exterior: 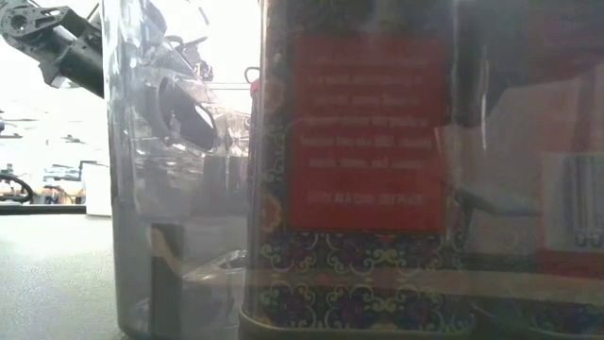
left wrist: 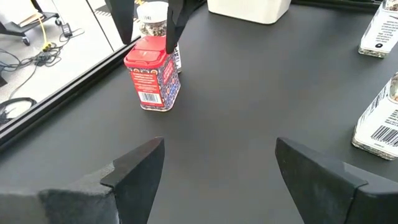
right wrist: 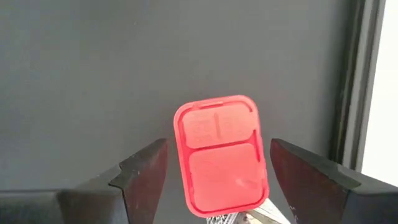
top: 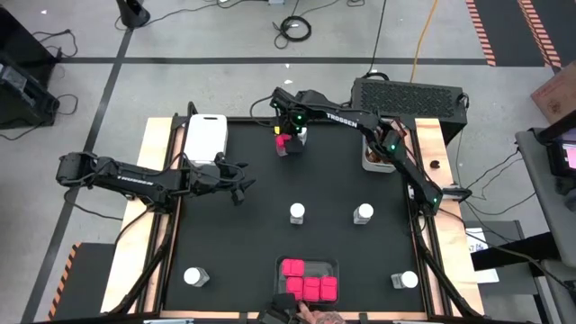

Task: Sort spices by type
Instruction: Put the red seasoning can into the black bin

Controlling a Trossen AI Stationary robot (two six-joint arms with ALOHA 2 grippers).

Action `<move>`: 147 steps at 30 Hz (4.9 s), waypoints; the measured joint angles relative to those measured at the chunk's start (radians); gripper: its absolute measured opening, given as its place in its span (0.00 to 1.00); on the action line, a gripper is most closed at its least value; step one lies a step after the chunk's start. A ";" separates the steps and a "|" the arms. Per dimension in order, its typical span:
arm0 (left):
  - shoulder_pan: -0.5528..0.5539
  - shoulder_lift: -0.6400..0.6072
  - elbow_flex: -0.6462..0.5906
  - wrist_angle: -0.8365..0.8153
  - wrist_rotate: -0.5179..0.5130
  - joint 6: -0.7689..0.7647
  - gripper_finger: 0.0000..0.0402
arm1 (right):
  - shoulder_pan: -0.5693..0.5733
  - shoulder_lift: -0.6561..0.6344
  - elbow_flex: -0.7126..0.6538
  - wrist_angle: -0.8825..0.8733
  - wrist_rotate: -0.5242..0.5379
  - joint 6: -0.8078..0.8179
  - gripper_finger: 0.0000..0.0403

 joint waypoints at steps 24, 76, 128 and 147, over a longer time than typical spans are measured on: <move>0.000 0.000 0.000 0.002 0.000 0.000 0.77 | 0.045 0.021 -0.001 -0.005 0.177 -0.027 0.69; 0.001 0.000 0.001 -0.009 0.080 -0.190 0.77 | 0.108 0.024 0.017 -0.011 0.232 -0.135 0.69; 0.001 0.000 0.001 -0.022 0.113 -0.209 0.77 | 0.114 0.021 0.017 -0.035 0.232 -0.085 0.69; 0.001 0.000 0.001 -0.014 0.108 -0.236 0.77 | 0.116 0.021 0.017 -0.028 0.226 -0.094 0.69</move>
